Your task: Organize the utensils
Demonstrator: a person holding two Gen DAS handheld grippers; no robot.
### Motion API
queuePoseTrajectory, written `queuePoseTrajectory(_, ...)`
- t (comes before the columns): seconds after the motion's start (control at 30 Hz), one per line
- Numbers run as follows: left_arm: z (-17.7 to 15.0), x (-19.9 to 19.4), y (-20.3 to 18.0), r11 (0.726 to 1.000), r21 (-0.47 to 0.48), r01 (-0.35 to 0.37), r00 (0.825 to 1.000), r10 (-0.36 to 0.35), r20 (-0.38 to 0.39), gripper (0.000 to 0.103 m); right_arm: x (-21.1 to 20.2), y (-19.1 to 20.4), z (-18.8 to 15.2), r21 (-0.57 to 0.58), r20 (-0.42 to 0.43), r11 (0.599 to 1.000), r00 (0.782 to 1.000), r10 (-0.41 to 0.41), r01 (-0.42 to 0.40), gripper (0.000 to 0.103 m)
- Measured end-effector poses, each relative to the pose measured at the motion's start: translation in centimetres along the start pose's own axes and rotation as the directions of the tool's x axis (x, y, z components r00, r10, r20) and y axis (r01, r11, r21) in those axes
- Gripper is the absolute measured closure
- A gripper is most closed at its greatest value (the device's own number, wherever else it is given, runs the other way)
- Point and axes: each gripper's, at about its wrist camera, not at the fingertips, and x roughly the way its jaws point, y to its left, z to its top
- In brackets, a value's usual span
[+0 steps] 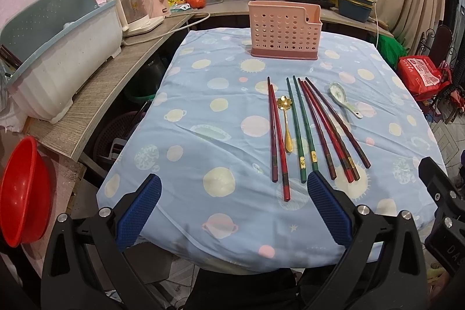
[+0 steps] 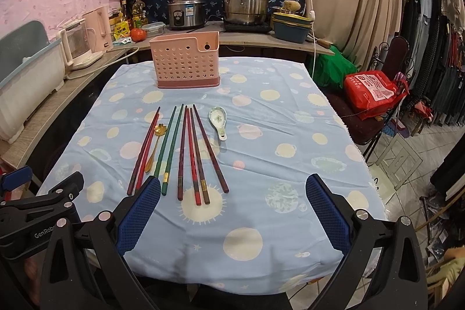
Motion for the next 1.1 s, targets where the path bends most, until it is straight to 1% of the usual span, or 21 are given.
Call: queuePoseTrajectory(1.1,0.46,-0.38,0.35,1.000,0.000,-0.009,1.000,0.009,0.015,0.007,-0.09,-0.04,0.41,-0.002,0.007,1.000,1.000,0.007,-0.007,0.007)
